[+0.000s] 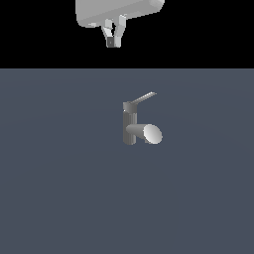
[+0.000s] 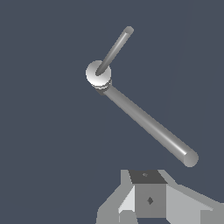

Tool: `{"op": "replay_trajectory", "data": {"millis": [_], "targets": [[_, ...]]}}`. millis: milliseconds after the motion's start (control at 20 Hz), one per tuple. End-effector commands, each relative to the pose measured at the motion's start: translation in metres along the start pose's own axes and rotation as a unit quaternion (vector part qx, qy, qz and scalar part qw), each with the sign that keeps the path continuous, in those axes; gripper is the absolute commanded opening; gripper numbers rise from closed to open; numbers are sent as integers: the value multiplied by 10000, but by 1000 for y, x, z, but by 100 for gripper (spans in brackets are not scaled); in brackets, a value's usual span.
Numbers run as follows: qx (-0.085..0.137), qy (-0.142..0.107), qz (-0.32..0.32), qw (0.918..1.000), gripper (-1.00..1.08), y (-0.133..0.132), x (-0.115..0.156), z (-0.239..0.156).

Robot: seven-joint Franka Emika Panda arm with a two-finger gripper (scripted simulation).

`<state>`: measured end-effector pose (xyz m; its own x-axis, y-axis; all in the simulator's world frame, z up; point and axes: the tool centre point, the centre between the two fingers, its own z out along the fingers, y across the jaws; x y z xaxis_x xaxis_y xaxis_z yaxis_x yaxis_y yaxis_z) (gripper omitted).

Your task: Turn on the faucet by rotating a designated handle.

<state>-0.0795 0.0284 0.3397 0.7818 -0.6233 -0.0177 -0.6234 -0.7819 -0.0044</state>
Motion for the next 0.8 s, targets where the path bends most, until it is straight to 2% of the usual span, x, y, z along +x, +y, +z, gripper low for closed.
{"op": "replay_trajectory", "data": {"millis": [0,400,750], "targets": [[7,8,310,9995,-100,-9,16,14],[10,32,1288,9917,-100,-28,71,56],[5,60,2175,9760,-100,-36,124,95]]}}
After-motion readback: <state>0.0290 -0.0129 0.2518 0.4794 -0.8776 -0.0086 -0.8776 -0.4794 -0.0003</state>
